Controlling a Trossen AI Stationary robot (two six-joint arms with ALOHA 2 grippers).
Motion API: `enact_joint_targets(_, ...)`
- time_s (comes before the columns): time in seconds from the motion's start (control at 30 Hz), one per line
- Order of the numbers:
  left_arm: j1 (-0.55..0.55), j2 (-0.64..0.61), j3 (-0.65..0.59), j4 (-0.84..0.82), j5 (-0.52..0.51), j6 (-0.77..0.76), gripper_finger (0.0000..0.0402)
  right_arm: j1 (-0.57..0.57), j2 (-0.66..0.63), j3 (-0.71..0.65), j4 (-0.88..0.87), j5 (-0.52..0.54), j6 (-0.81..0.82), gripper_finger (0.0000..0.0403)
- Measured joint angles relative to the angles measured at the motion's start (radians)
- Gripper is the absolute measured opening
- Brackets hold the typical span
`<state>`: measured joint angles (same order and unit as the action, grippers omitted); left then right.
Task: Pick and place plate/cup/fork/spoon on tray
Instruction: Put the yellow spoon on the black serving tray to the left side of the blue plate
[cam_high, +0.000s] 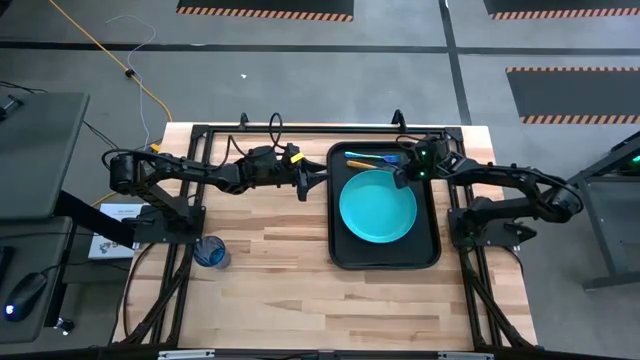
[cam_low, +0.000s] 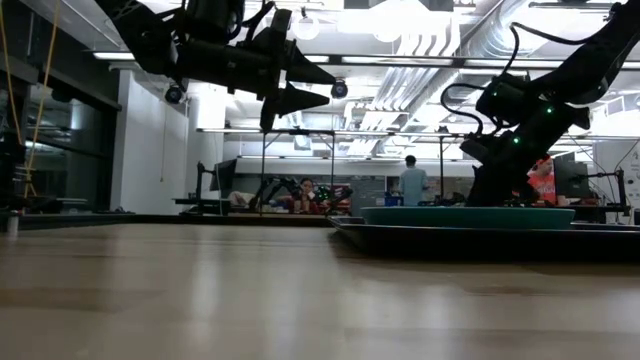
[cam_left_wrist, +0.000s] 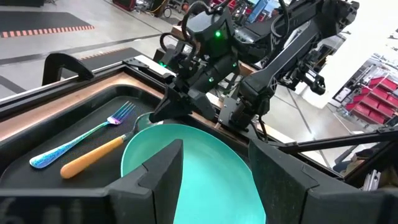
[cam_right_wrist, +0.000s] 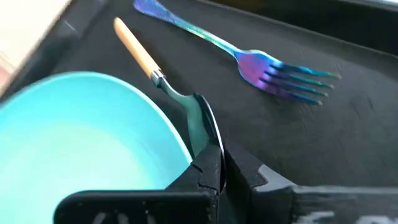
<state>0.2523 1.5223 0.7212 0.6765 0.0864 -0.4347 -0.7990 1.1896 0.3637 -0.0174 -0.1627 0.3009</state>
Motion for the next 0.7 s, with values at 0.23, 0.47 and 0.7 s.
enact_joint_targets(0.23, 0.000, 0.000, 0.000, 0.000, 0.000, 0.001, 0.0172, -0.027, 0.000, 0.000, -0.032, 0.015, -0.037, 0.0000)
enact_joint_targets(0.47, 0.000, 0.000, 0.000, 0.000, 0.000, 0.001, 0.0173, -0.034, 0.000, 0.000, -0.035, -0.085, -0.125, 0.0000)
enact_joint_targets(0.7, 0.000, 0.000, 0.000, 0.000, 0.000, 0.001, 0.0173, -0.029, 0.000, 0.000, -0.037, -0.135, -0.182, 0.0000)
